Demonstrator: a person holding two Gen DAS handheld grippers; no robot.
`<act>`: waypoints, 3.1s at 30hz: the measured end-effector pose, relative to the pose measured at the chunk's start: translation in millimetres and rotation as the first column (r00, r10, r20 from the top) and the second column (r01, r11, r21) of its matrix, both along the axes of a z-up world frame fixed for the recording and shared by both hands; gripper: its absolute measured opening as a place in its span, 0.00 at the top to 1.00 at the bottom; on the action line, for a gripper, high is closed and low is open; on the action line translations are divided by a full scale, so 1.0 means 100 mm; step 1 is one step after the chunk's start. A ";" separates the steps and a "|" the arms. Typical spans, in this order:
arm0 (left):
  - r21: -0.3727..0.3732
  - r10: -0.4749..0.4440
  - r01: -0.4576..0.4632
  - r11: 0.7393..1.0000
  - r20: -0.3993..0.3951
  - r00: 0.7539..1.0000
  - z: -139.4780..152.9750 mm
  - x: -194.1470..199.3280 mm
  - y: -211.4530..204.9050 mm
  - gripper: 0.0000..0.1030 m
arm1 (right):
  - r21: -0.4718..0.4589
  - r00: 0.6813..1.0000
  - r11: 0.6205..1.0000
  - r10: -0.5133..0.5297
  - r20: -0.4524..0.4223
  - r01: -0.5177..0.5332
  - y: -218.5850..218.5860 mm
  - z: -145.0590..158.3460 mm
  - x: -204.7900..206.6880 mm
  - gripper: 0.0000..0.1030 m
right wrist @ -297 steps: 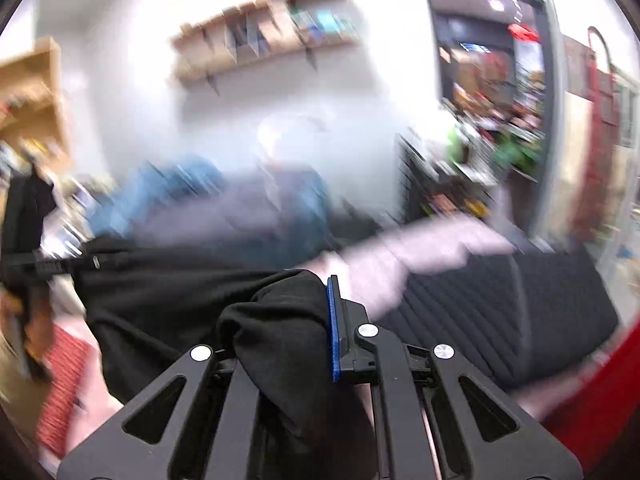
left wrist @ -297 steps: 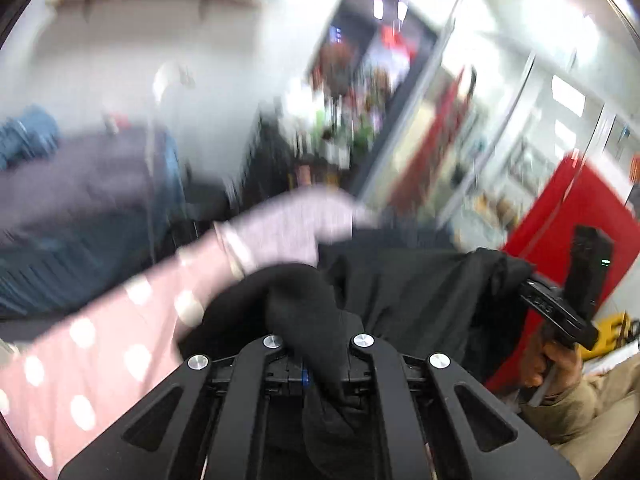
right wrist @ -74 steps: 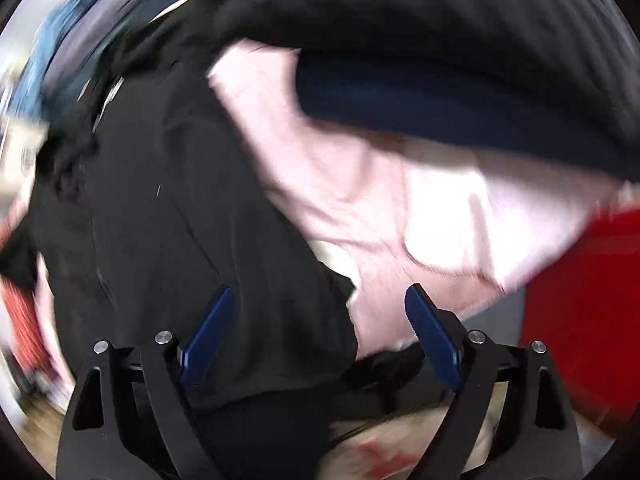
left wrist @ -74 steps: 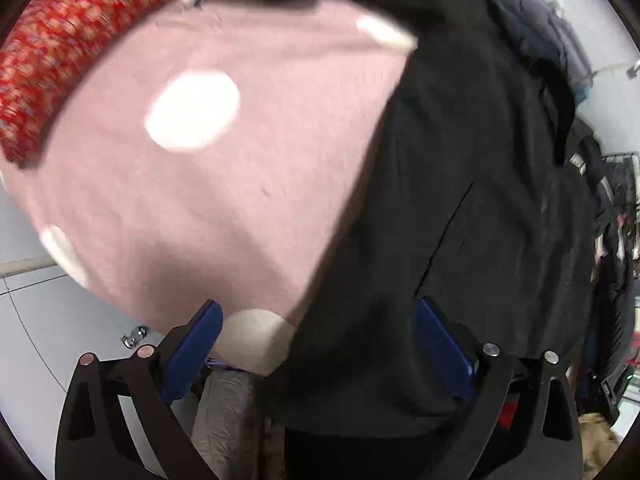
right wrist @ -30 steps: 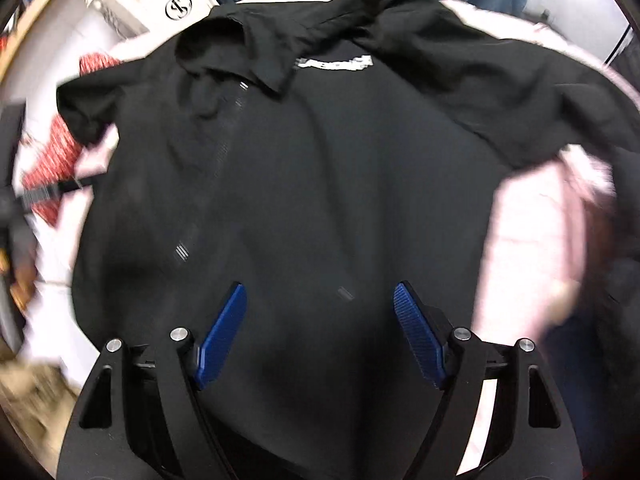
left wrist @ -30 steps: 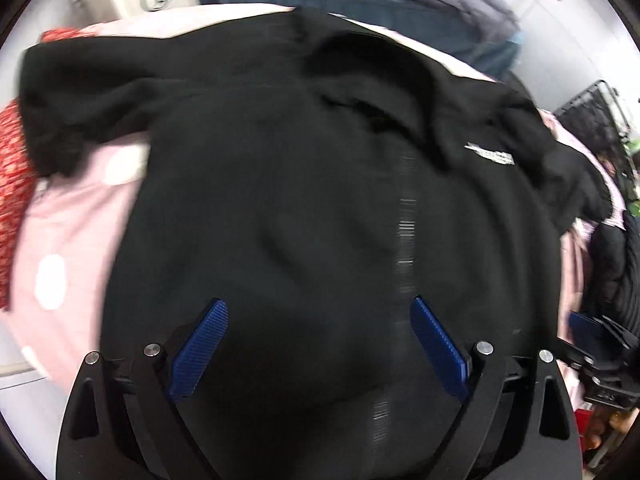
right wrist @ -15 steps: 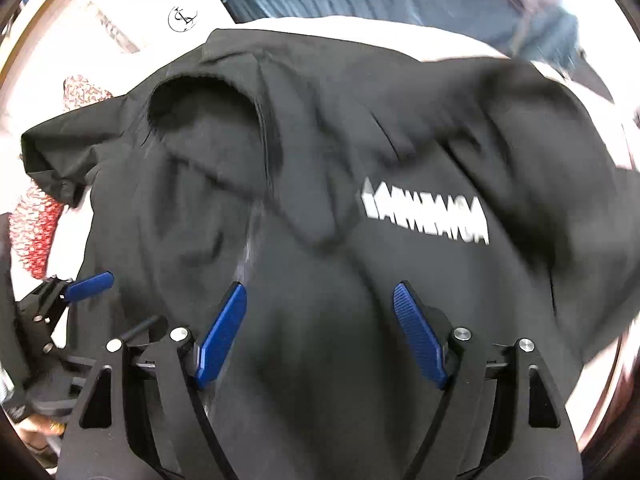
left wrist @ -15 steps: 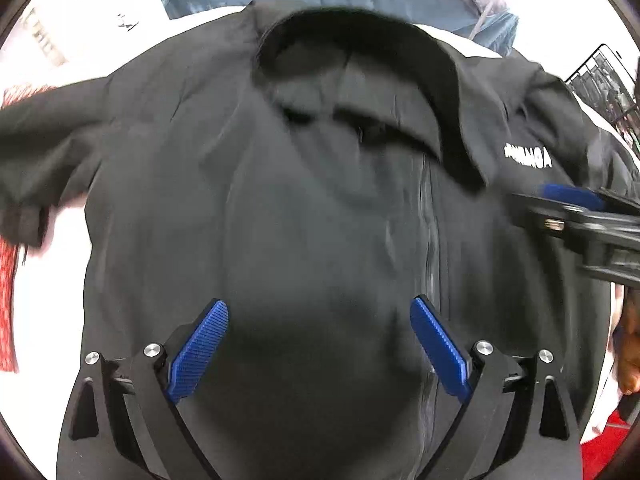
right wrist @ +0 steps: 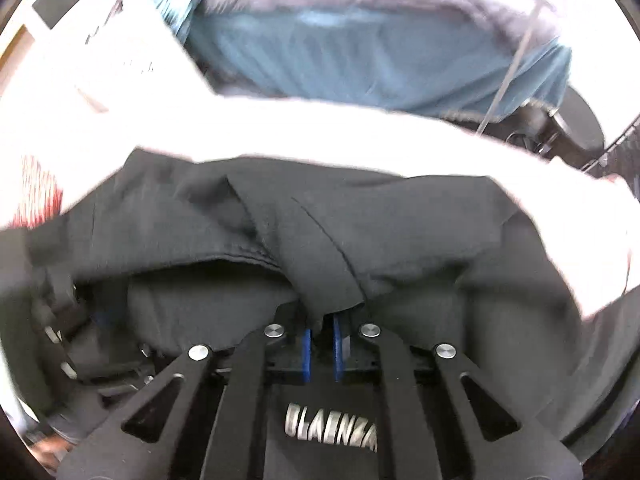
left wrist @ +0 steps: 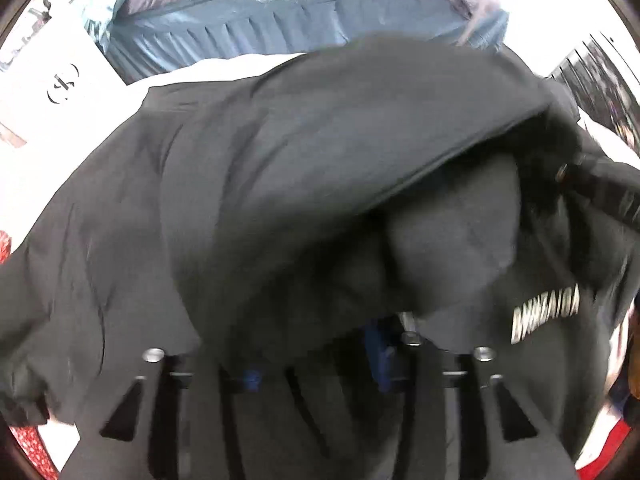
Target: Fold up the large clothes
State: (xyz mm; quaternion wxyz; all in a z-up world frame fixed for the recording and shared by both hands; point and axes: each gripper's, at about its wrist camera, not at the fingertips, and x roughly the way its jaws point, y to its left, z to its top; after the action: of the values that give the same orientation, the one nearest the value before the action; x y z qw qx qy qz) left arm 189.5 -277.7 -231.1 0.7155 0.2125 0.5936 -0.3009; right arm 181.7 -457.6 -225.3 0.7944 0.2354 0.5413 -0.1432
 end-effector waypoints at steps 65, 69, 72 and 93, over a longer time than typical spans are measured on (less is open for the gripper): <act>0.121 0.139 -0.152 0.981 0.113 0.984 -0.27 -1.56 1.47 0.05 | -0.256 0.965 0.961 0.033 -0.261 -0.102 1.32 -0.46 -1.76 0.07; 0.039 0.299 -0.302 0.952 0.083 0.951 -0.28 -1.41 1.58 0.04 | -0.145 0.962 0.989 -0.037 -0.270 -0.003 1.09 -0.58 -1.73 0.05; 0.077 0.277 -0.287 0.955 0.111 0.954 -0.28 -1.36 1.43 0.04 | -0.035 0.947 0.998 -0.057 -0.317 0.048 0.88 -0.64 -1.67 0.04; 0.098 0.316 -0.317 0.943 0.028 0.948 0.35 -1.76 1.91 0.07 | -0.034 0.848 0.850 -0.526 -0.066 0.525 -2.26 0.75 -2.54 0.05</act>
State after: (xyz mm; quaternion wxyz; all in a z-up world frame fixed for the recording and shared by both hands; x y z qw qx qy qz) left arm 13.4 -86.5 -195.7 0.7466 0.1522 0.6300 -0.1502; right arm -72.6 -683.2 -150.1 0.7064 0.3632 0.4838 -0.3675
